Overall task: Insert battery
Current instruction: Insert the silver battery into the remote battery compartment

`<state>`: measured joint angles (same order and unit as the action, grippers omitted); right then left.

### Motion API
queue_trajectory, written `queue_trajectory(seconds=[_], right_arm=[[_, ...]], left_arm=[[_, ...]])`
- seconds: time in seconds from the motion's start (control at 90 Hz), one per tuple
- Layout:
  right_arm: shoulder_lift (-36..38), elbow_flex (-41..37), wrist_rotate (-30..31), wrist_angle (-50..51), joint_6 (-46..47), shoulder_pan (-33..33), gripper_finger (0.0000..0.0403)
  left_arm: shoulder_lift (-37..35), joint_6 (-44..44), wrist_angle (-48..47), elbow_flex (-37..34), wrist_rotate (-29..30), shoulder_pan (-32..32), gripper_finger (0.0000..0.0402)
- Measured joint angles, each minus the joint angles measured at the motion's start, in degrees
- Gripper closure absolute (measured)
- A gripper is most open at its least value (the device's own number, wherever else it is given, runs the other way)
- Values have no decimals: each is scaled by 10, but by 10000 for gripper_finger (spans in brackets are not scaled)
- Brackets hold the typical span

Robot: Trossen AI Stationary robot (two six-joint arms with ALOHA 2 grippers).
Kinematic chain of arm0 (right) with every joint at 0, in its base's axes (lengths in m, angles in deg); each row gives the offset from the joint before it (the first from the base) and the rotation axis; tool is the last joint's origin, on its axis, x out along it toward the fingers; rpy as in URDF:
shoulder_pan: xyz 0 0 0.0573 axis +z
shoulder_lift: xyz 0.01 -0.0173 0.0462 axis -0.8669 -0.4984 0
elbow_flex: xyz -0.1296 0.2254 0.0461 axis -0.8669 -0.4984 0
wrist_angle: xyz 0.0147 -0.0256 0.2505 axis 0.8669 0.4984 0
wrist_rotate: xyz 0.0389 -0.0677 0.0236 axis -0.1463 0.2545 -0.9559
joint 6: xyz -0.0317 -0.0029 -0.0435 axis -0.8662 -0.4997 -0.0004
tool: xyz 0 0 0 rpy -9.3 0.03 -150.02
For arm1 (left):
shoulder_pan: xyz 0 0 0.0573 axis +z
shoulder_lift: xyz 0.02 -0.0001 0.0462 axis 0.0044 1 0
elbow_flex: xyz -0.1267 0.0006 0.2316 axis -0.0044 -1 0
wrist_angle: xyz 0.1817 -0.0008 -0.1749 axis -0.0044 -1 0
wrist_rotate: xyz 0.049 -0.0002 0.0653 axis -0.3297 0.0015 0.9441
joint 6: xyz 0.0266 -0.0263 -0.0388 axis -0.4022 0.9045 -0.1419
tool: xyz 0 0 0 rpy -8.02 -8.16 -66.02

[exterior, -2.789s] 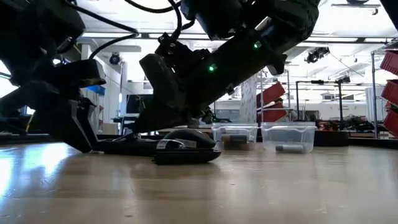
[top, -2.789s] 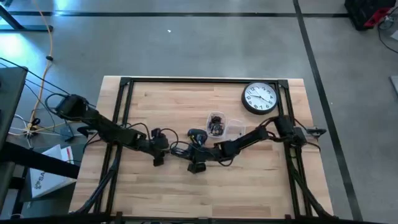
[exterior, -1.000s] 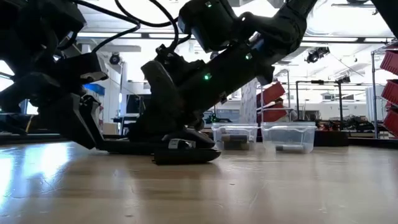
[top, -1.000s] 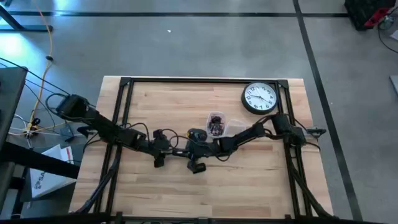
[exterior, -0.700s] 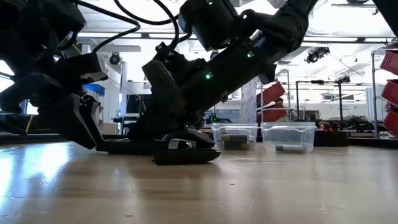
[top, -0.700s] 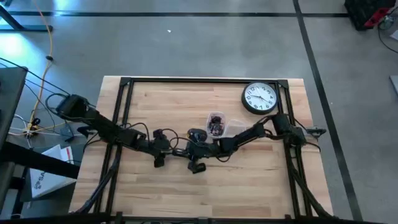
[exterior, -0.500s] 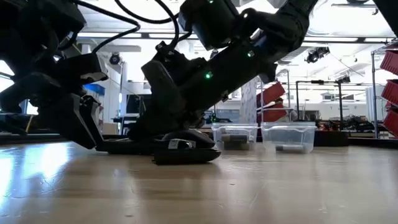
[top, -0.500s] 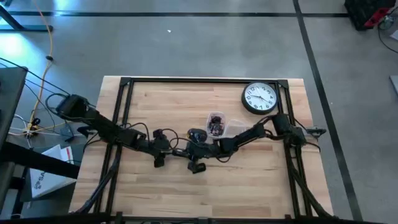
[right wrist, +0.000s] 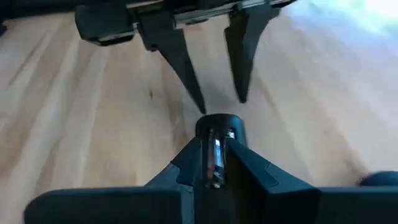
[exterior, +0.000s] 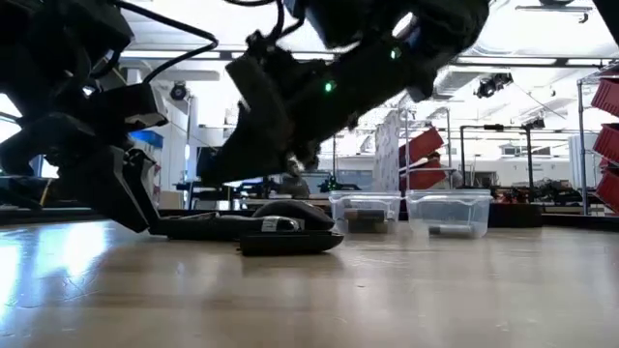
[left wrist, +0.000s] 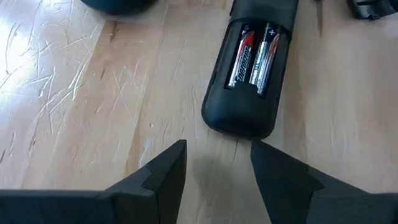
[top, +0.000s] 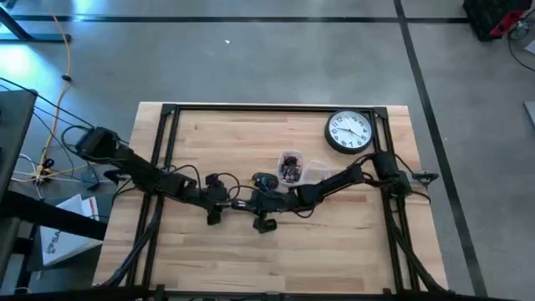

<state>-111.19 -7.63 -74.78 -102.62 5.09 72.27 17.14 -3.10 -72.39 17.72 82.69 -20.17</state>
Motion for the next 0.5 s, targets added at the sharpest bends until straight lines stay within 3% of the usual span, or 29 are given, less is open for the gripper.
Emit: queue_trajectory(seconds=[0.233,0.5], right_arm=[[-6,0,2,46,7,4,368],[-18,-2,3,39,8,4,400]], left_arm=[[0,0,1,0,4,0,238],[0,5,11,-1,10,0,238]])
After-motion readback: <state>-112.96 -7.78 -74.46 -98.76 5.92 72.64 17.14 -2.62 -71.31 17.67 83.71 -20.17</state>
